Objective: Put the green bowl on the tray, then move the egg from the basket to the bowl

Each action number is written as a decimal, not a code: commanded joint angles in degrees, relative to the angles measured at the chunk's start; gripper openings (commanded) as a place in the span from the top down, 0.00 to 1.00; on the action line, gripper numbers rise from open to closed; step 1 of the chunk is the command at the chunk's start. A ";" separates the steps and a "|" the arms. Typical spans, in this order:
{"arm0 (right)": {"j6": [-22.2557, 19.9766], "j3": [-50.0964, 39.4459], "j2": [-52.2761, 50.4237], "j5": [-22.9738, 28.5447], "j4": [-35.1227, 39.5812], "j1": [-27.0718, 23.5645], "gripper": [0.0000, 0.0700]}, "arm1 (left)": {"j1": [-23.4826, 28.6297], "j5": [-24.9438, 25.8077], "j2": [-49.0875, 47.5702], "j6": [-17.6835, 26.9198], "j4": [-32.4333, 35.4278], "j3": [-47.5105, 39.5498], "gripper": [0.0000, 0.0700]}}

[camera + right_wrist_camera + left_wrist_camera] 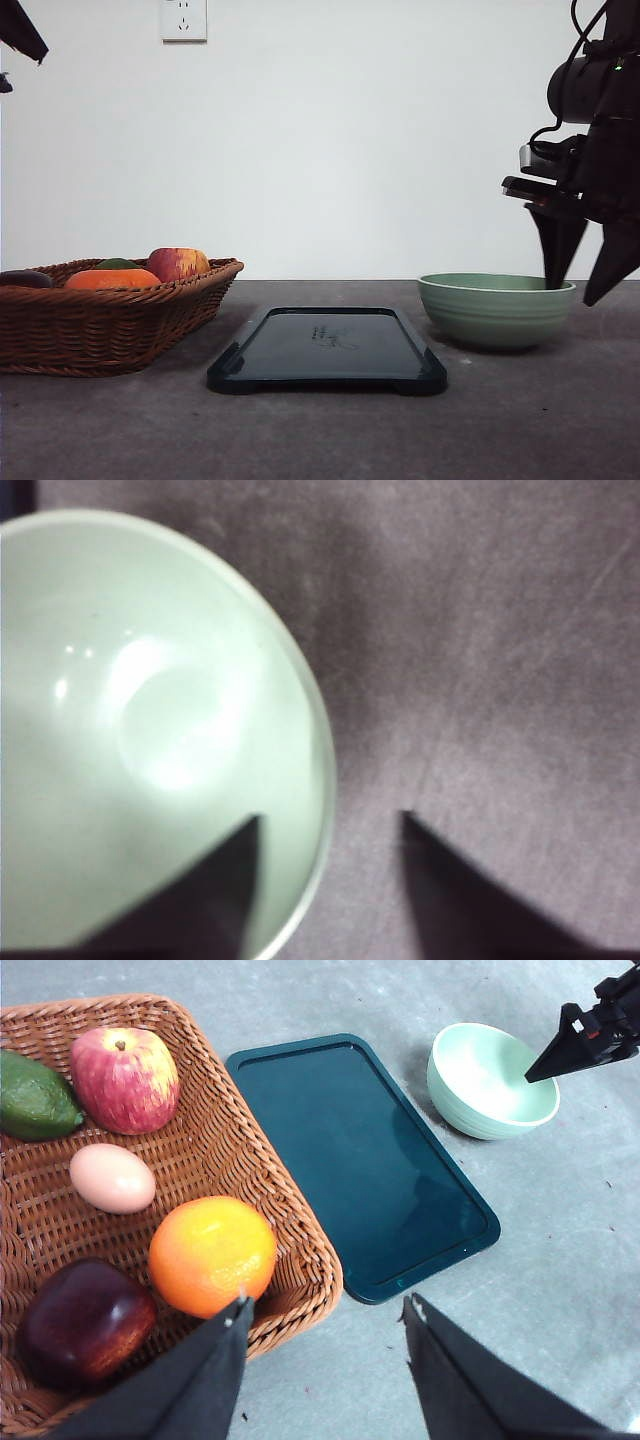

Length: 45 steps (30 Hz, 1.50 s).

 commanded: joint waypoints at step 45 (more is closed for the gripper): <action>1.11 12.73 -3.82 -3.09 -2.58 16.72 0.99 | -0.20 0.26 0.33 -0.02 -0.15 1.32 0.56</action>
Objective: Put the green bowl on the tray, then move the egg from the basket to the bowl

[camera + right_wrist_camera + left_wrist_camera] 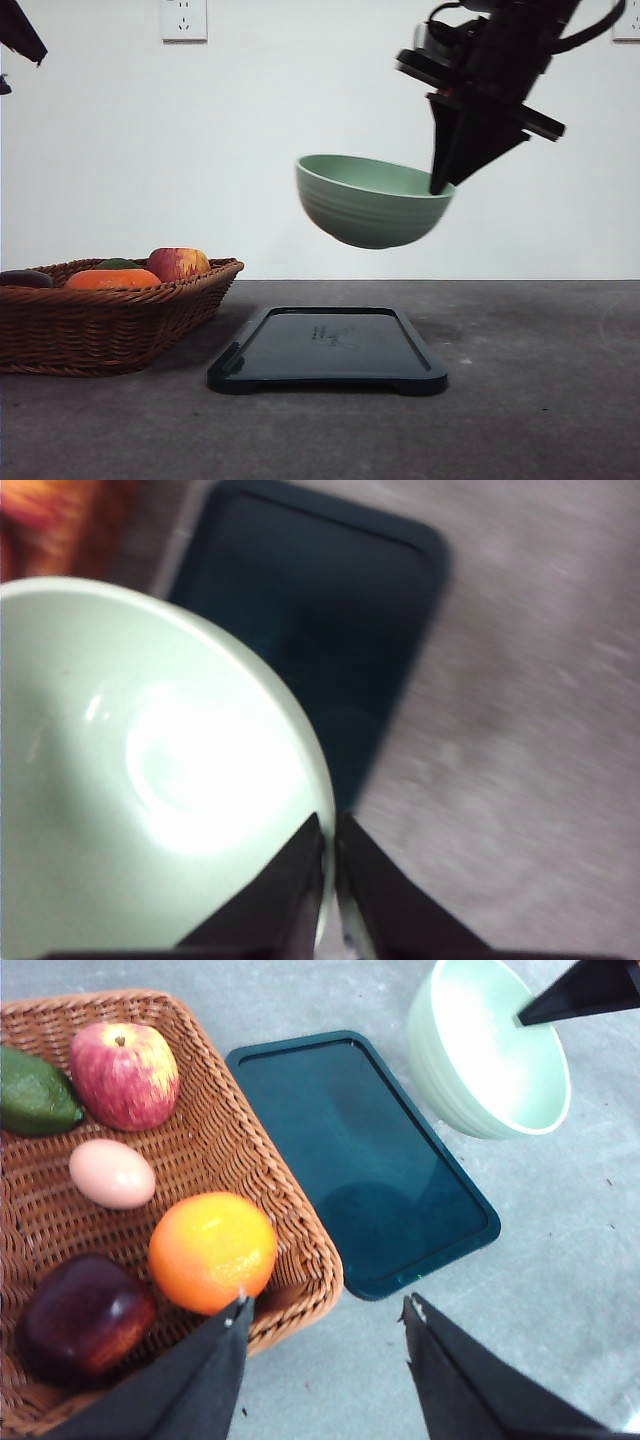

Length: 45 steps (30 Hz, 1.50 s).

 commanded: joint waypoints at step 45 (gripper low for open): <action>1.09 14.44 22.03 1.43 -2.89 2.98 0.66 | -0.20 0.26 0.31 -0.17 -1.07 1.31 0.56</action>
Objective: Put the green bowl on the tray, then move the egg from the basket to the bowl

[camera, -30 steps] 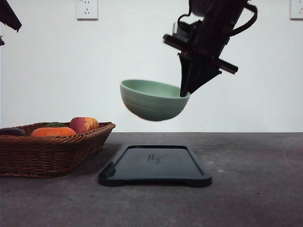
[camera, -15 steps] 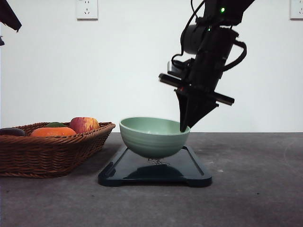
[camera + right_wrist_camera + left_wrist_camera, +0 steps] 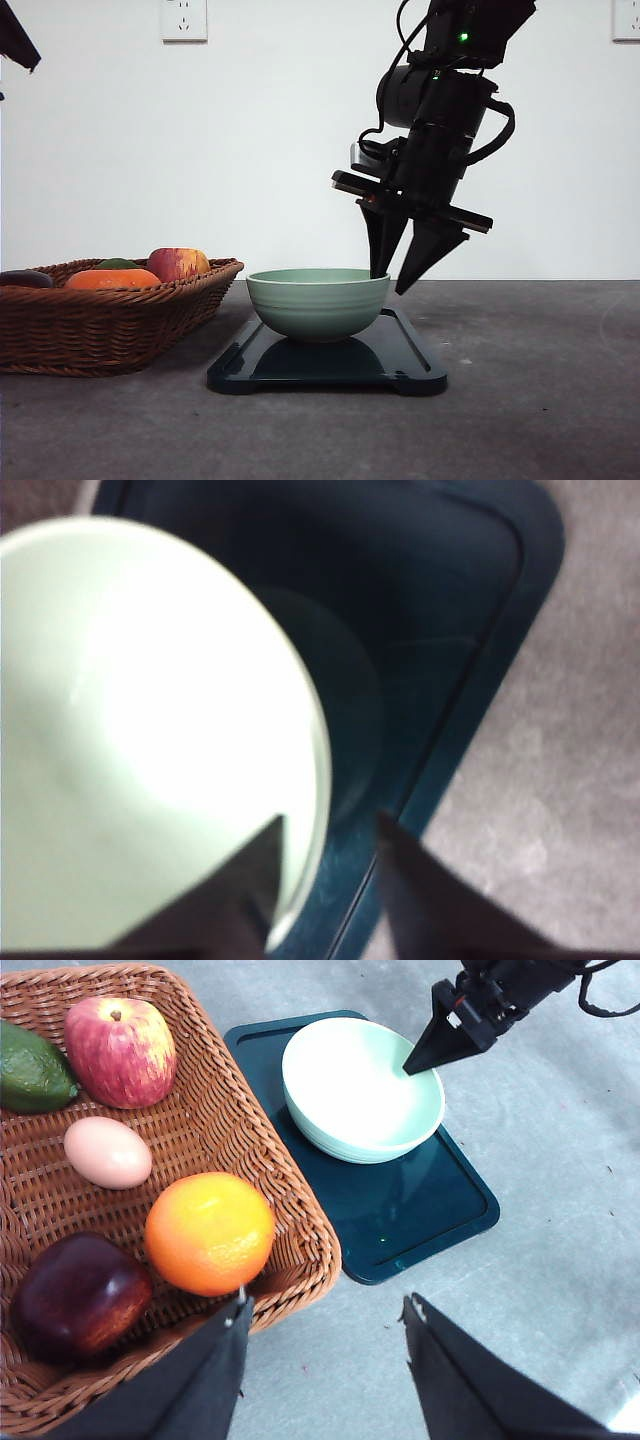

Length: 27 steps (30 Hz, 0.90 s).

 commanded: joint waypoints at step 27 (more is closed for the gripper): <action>-7.40 -34.36 -38.82 9.79 23.30 1.65 0.66 | -0.20 0.23 0.36 -1.01 2.88 1.31 0.56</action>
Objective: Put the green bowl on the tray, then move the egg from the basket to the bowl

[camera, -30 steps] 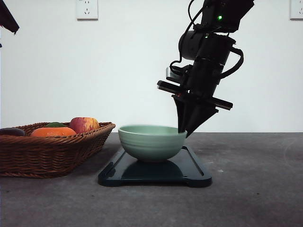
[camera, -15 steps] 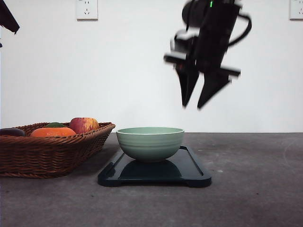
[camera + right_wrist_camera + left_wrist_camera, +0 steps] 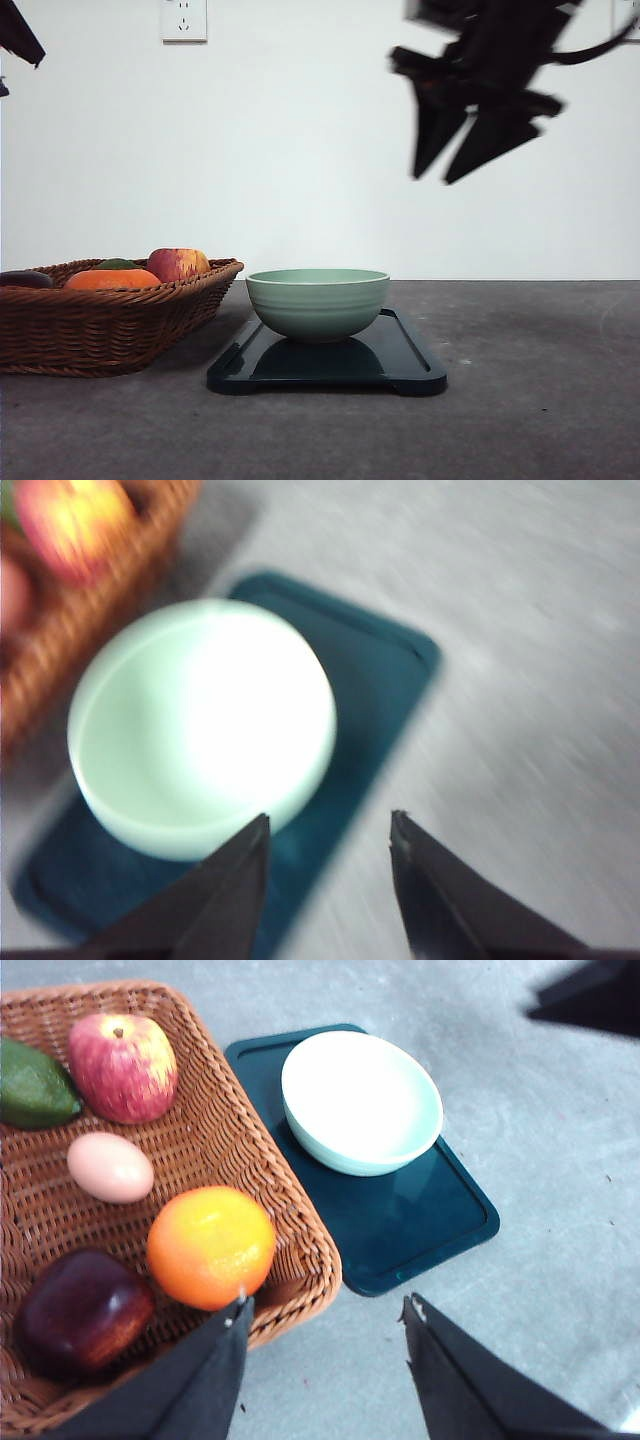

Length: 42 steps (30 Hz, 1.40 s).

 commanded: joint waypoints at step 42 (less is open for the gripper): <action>-0.35 -4.84 -14.13 -0.66 -8.92 -0.85 0.66 | -0.20 -14.15 52.27 -26.65 -11.33 36.89 0.39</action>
